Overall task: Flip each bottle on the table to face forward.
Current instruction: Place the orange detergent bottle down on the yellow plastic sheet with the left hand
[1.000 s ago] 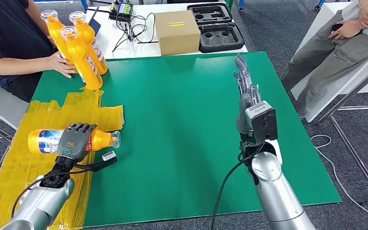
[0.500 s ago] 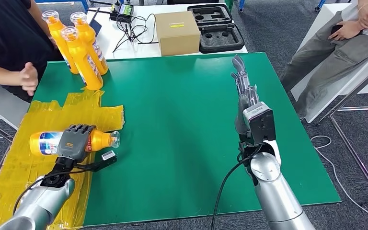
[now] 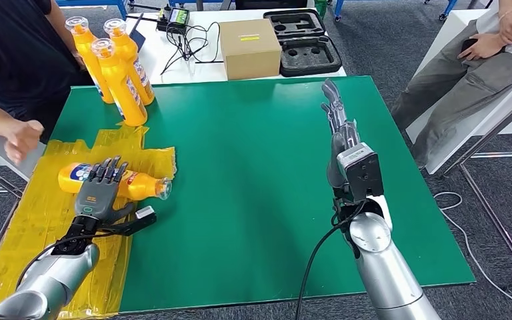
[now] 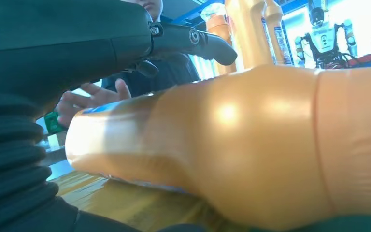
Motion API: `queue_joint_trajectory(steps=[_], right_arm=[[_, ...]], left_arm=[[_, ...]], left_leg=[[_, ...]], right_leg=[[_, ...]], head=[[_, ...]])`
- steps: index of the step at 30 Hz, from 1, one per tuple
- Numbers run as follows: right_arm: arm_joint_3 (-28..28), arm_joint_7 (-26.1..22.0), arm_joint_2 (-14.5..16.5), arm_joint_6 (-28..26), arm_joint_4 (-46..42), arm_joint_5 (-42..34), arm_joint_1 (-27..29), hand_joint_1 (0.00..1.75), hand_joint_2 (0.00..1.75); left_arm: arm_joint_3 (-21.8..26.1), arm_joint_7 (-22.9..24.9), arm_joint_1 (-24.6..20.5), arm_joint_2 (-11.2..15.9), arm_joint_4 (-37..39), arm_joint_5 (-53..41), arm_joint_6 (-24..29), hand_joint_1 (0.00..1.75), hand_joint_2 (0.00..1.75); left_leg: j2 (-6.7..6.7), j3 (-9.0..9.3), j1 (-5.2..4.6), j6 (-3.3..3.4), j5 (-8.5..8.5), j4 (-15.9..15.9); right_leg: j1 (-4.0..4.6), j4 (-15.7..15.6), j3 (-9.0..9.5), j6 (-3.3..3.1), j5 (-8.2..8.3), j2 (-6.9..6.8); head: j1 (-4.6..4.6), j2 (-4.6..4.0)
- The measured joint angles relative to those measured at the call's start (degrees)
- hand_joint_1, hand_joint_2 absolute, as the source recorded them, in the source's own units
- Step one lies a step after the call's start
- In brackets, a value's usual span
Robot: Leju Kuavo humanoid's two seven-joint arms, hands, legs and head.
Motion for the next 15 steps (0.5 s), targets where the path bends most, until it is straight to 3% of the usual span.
queue_joint_trajectory(steps=[11, 13, 15], right_arm=[[0.1, -0.4, 0.0, 0.1, 1.1, -0.3, 0.0, 0.0, 0.0], [0.1, -0.4, 0.0, 0.1, 1.2, -0.2, 0.0, 0.0, 0.0], [0.1, -0.7, 0.0, -0.3, 1.5, 0.5, 0.0, 0.0, 0.0]], left_arm=[[0.0, -5.5, 0.6, -0.4, -1.2, 5.4, 0.0, 0.0, 0.0], [0.2, -8.2, 1.0, -0.7, -2.2, 10.1, -0.6, 0.0, 0.0], [0.9, -12.1, 1.7, -1.3, -5.2, 20.6, -3.8, 0.0, 0.0]], left_leg=[[0.04, -0.08, -0.01, 0.0, 0.0, 0.0], [0.09, -0.11, -0.01, 0.0, 0.0, 0.0], [0.1, -0.2, 0.01, 0.0, 0.01, 0.0]], right_leg=[[-0.01, 0.0, -0.1, 0.03, 0.02, 0.0], [0.0, 0.0, -0.18, 0.03, 0.04, 0.01], [0.01, 0.0, -0.3, 0.02, 0.05, 0.02]], head=[[0.0, 0.0], [-0.01, 0.0], [0.0, 0.0]])
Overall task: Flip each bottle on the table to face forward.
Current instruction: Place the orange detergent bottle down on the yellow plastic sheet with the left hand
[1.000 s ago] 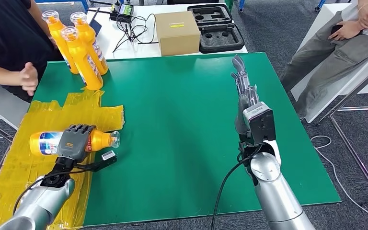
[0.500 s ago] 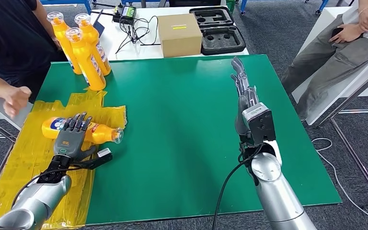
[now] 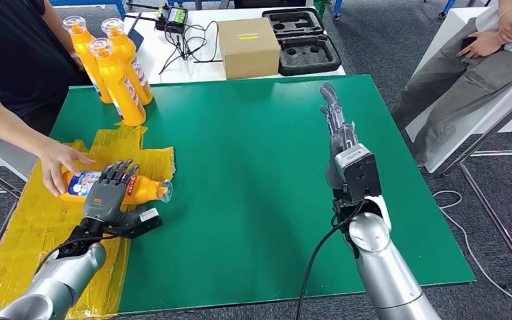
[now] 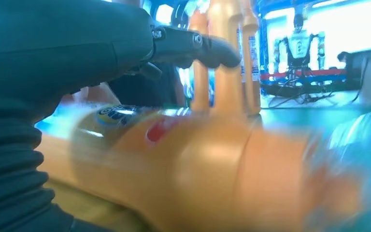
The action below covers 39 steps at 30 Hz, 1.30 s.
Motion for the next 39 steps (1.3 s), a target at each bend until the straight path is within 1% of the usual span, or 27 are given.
queue_joint_trajectory(steps=[2, 4, 6, 8, 11, 15, 20, 27, 30, 33, 39], right_arm=[[0.0, -0.6, 0.0, -1.0, 0.9, 1.0, -0.2, 0.0, 0.0], [0.0, -1.5, 0.1, -2.2, 2.4, 1.6, -0.8, 0.0, 0.0], [0.0, -2.5, 0.2, -3.2, 4.5, 1.7, -1.9, 0.0, 0.0], [0.0, -3.4, 0.6, -3.4, 6.7, 0.7, -3.1, 0.0, 0.0], [-0.3, -4.2, 1.3, -2.6, 9.7, -1.6, -4.6, 0.0, 0.0], [-0.3, -4.3, 2.3, -1.2, 12.6, -2.9, -6.1, 0.0, 0.0], [-0.4, -4.3, 3.1, -0.4, 14.0, -3.3, -6.7, 0.0, 0.0], [-0.4, -4.1, 3.6, 0.1, 14.2, -2.1, -6.9, 0.0, 0.0], [-0.4, -3.9, 3.9, -1.1, 14.2, -0.7, -6.9, 0.0, 0.0], [-0.4, -3.7, 4.2, -2.3, 14.0, -0.2, -6.9, 0.0, 0.0], [-0.4, -3.3, 4.4, -2.4, 13.3, -0.1, -6.6, 0.0, 0.0]], left_arm=[[0.8, -1.9, 1.0, -0.9, -5.6, 15.5, -7.6, 0.0, 0.0], [1.7, -1.7, 2.0, -1.8, -13.2, 33.1, -16.7, 0.0, 0.0], [2.1, -1.0, 2.9, -2.5, -21.2, 48.8, -23.3, 0.0, 0.0], [2.0, -0.4, 3.4, -2.9, -28.1, 59.2, -26.7, 0.0, 0.0], [1.4, 0.2, 3.1, -3.5, -34.4, 66.8, -28.9, 0.0, 0.0], [0.2, 0.5, 1.2, -4.1, -36.7, 72.5, -31.1, 0.0, 0.0], [-1.3, 0.4, -1.1, -4.7, -36.9, 75.6, -34.1, 0.0, 0.0], [-3.1, 1.5, -3.5, -5.2, -36.2, 75.7, -35.6, 0.0, 0.0], [-3.8, 1.8, -4.3, -5.4, -35.6, 75.1, -36.0, 0.0, 0.0], [-4.2, 1.8, -4.7, -5.6, -35.3, 74.7, -36.3, 0.0, 0.0], [-4.2, 1.7, -4.8, -6.0, -35.3, 74.4, -36.6, 0.0, 0.0]], left_leg=[[0.0, -0.11, 0.01, 0.0, 0.01, 0.0], [0.0, -0.2, 0.02, 0.0, 0.02, 0.0], [0.01, -0.25, 0.02, 0.0, 0.02, 0.0], [0.02, -0.25, 0.01, 0.0, 0.02, 0.0], [-0.01, -0.26, 0.01, 0.0, 0.02, 0.0], [0.01, -0.27, 0.03, 0.0, 0.01, 0.0], [0.02, -0.27, 0.03, 0.0, 0.02, 0.0], [0.01, -0.3, 0.02, 0.0, 0.02, 0.0], [0.01, -0.3, 0.02, 0.0, 0.02, 0.0], [0.06, -0.29, 0.02, 0.0, 0.01, 0.0], [0.11, -0.3, 0.03, 0.0, 0.01, 0.0]], right_leg=[[0.02, 0.0, -0.09, 0.0, 0.01, 0.0], [0.02, 0.0, -0.15, 0.0, 0.03, 0.0], [0.02, 0.0, -0.19, 0.0, 0.03, 0.0], [0.01, 0.0, -0.21, 0.0, 0.03, 0.0], [0.02, 0.0, -0.23, 0.0, 0.03, 0.0], [0.04, 0.0, -0.24, 0.0, 0.03, 0.0], [0.04, 0.0, -0.25, 0.0, 0.03, 0.0], [0.02, 0.0, -0.27, 0.0, 0.03, 0.0], [0.03, 0.0, -0.27, 0.0, 0.03, 0.0], [0.03, 0.0, -0.29, 0.0, 0.03, 0.03], [0.03, 0.0, -0.31, 0.0, 0.03, 0.05]], head=[[0.0, 0.0], [-0.01, 0.0], [0.01, 0.0], [0.01, 0.0], [0.01, 0.0], [-0.01, 0.0], [-0.01, 0.0], [0.01, 0.0], [0.0, 0.0], [0.0, 0.0], [0.0, 0.0]])
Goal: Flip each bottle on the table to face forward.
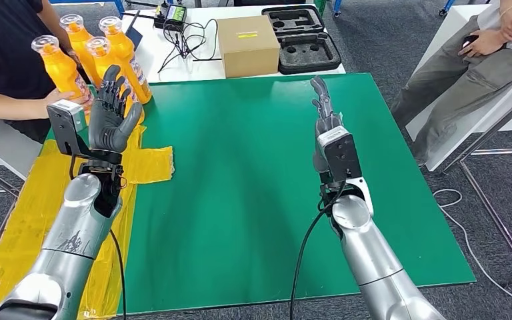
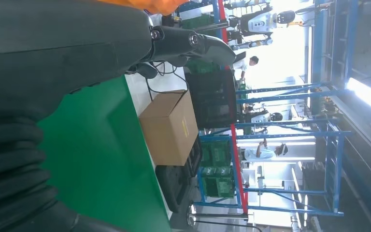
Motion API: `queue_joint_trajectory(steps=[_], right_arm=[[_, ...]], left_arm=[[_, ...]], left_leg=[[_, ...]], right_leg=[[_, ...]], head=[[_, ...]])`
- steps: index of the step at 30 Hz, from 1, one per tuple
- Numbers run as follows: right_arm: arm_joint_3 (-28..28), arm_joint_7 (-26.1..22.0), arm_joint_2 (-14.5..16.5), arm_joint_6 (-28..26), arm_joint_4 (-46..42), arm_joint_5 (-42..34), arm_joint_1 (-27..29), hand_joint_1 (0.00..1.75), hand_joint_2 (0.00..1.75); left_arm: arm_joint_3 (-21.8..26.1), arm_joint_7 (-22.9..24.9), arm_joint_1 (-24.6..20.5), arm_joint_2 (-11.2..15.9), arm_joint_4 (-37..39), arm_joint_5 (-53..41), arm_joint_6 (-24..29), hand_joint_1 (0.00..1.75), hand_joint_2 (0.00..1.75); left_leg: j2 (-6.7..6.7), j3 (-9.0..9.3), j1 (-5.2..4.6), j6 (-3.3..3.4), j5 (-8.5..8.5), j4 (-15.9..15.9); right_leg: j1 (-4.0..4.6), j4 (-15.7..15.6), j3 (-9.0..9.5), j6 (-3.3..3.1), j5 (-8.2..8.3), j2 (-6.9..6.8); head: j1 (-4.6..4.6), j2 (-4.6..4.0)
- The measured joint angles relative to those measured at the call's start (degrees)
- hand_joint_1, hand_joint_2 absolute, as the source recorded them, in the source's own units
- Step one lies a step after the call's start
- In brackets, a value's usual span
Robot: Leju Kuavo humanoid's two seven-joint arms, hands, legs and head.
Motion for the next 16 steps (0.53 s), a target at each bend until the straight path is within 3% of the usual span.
queue_joint_trajectory(steps=[16], right_arm=[[0.0, 0.2, 0.0, 0.2, -1.1, 0.4, 0.3, 0.0, 0.0]], left_arm=[[0.0, 0.1, -0.9, -0.6, 0.1, -0.1, -1.6, 0.0, 0.0]], left_leg=[[0.02, 0.0, 0.0, 0.0, 0.0, 0.0]], right_leg=[[0.0, 0.0, 0.0, 0.0, 0.0, 0.01]], head=[[0.0, 0.0]])
